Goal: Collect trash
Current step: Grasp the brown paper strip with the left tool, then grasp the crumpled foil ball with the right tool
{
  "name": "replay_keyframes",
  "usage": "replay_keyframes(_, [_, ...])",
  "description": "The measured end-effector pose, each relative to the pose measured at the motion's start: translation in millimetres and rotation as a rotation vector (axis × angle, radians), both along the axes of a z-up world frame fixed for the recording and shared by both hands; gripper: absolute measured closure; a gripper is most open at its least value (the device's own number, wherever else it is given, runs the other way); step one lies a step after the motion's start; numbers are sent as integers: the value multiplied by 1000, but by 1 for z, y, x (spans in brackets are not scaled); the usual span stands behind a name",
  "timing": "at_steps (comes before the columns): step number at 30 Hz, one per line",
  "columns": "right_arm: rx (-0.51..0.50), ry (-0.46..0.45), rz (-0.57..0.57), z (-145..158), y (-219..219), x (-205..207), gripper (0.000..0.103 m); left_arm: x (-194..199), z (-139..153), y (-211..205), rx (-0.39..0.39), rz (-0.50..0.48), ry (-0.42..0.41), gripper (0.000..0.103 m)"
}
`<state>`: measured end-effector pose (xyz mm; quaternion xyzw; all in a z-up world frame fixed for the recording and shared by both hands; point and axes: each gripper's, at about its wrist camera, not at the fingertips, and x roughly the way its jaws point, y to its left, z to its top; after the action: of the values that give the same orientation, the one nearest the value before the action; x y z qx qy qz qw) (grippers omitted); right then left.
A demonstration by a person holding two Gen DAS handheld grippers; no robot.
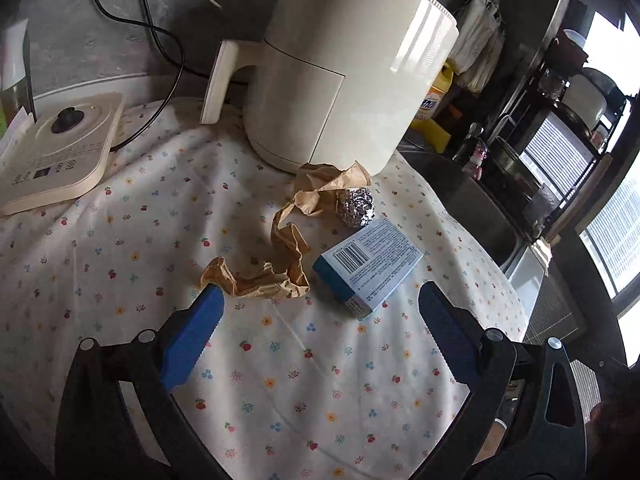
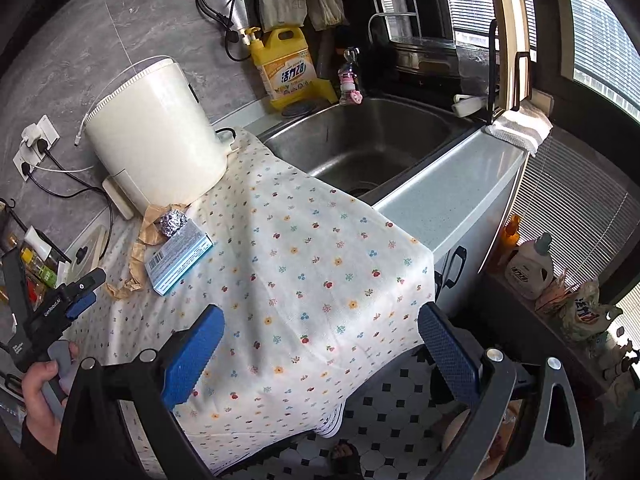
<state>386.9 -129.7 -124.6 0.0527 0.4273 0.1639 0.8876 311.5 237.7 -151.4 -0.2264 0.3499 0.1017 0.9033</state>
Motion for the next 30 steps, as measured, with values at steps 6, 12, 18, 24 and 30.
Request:
replay_keyframes(6, [-3,5,89,-3,42,21,8,14,-22,23,-12,58,68,6])
replay_keyframes(12, [-1,13,209,-9,96,45,8,32,-35,26,-20,52,93,6])
replay_keyframes(18, [14,18,318,-14,151,70,12,39,-44,31,-45,-2,122,66])
replay_keyframes(24, [0,28,404,-25,204,94,18,8,-23,38,-2,7,94,87])
replay_keyframes(30, [-12,50,469,-40,245,111,24,-39,-21,74,-14,152,83,87])
